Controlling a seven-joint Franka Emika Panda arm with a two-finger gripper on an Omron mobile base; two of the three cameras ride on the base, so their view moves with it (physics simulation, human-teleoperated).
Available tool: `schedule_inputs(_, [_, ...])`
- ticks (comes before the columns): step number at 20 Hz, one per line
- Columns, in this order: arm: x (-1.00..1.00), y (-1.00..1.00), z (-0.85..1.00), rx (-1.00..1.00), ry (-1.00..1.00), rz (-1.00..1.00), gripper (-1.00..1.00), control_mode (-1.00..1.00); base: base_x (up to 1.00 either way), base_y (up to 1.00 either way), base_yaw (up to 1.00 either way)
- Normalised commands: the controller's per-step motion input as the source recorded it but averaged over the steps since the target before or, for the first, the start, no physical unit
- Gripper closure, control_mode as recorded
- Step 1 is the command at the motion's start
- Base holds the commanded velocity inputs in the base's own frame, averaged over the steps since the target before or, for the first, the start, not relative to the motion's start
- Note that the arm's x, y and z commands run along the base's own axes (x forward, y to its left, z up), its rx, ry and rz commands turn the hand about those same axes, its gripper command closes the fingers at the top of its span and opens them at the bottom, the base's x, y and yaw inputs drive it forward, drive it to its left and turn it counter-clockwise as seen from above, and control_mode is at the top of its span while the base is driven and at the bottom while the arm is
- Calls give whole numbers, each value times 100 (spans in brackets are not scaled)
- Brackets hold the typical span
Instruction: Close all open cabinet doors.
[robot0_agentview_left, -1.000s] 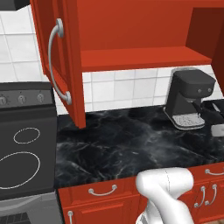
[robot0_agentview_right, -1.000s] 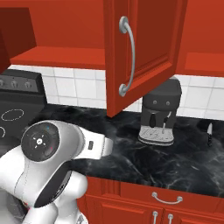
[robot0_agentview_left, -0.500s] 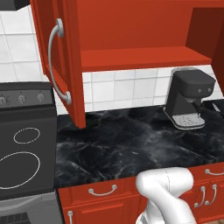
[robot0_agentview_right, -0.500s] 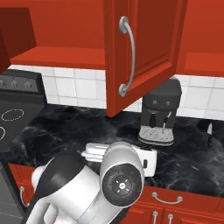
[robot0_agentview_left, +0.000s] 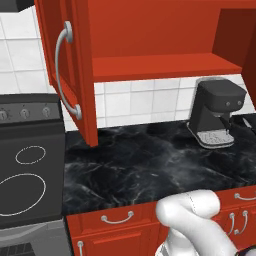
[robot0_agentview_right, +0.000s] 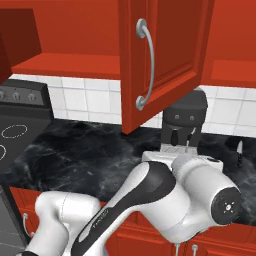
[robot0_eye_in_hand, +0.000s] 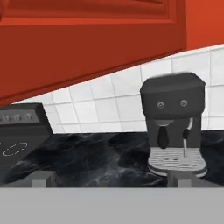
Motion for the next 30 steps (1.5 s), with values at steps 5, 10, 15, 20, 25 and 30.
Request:
schedule_inputs(5, [72,-39,7,15,-9,14,-100,-100,0,0,0])
schedule_inputs(10, [37,-56,-7,14,0,3,-100,-100,0,0,0])
schedule_inputs(15, [38,-38,2,5,-3,0,-100,-100,0,0,0])
schedule_inputs(20, [17,-17,14,2,-5,1,-100,-100,0,0,0])
schedule_inputs(25, [6,4,38,0,-13,2,-100,-100,0,0,0])
schedule_inputs(30, [22,23,37,0,-7,0,-100,-100,0,0,0])
